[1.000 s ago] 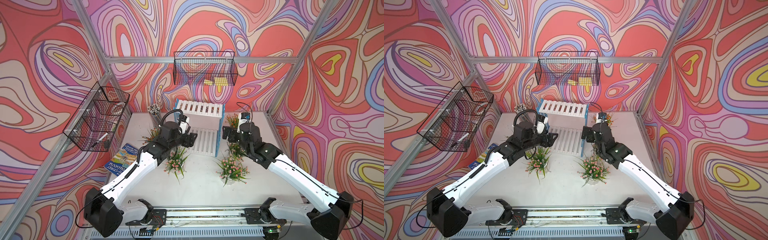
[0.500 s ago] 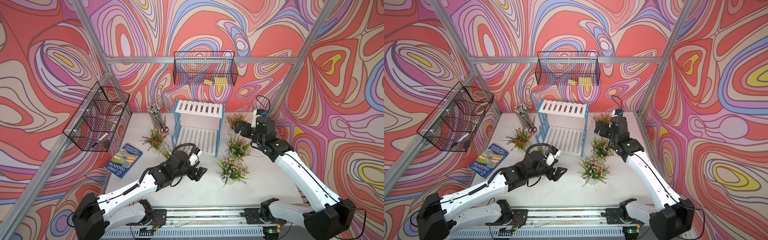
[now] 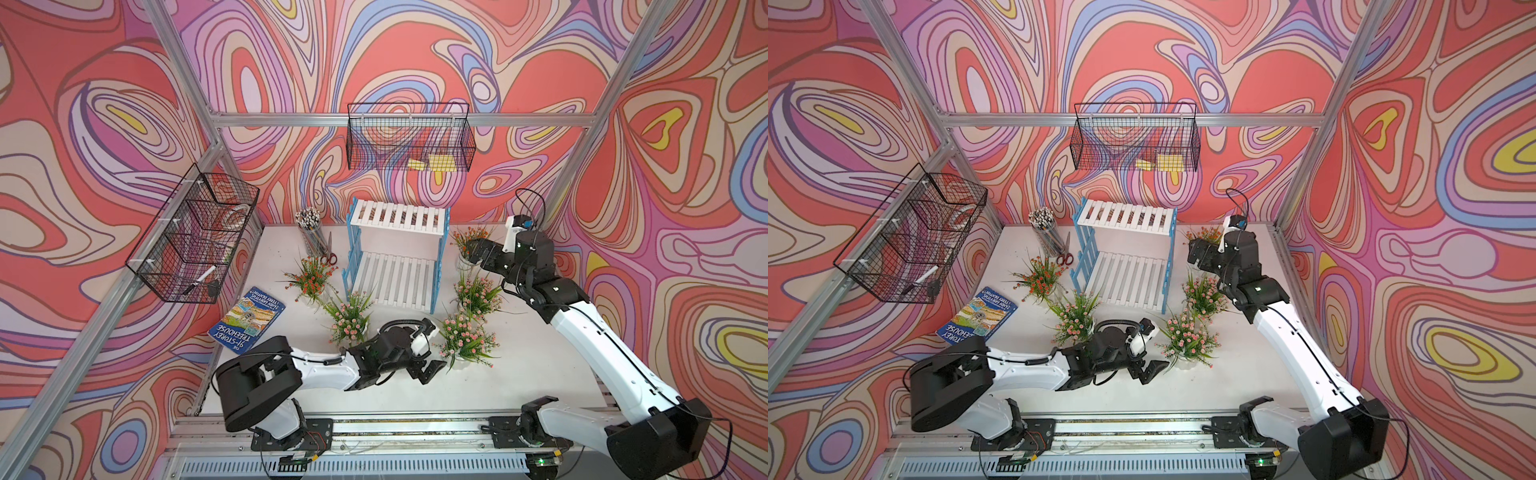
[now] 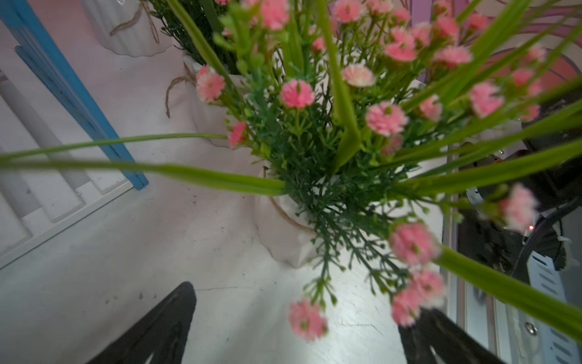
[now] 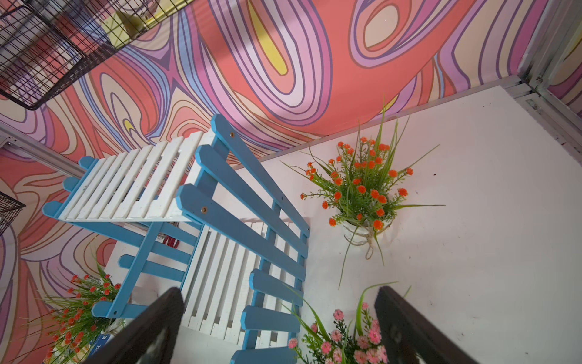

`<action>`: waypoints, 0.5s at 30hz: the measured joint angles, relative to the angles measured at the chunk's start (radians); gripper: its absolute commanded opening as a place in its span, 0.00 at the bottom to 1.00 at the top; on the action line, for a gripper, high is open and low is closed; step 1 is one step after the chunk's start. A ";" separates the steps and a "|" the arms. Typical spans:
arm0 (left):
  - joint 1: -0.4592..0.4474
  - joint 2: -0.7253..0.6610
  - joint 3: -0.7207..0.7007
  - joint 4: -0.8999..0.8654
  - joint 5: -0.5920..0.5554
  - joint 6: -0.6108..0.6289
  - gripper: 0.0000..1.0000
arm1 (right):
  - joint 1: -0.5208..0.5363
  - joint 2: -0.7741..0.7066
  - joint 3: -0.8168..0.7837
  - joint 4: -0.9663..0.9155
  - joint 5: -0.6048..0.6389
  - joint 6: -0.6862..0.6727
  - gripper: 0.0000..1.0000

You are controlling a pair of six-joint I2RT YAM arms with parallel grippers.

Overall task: Place the baby's breath potted plants on the rack by color
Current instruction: Pick up the baby's breath potted plant from the center of the board.

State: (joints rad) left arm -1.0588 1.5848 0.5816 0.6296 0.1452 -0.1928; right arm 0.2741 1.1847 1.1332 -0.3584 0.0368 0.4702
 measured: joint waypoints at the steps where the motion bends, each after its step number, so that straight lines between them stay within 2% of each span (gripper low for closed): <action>1: -0.001 0.022 0.008 0.021 0.002 -0.002 1.00 | 0.000 0.000 0.000 0.005 -0.002 -0.003 0.98; 6: -0.001 0.133 0.067 0.149 0.061 -0.002 1.00 | 0.000 -0.003 -0.006 0.030 -0.017 -0.013 0.98; 15: -0.014 0.208 0.109 0.198 0.145 0.006 1.00 | 0.000 -0.010 -0.034 0.058 -0.046 -0.017 0.98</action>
State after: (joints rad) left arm -1.0729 1.7924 0.6907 0.8272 0.2905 -0.1871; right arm 0.2741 1.1751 1.0988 -0.3008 -0.0093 0.4530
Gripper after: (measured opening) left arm 0.994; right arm 0.983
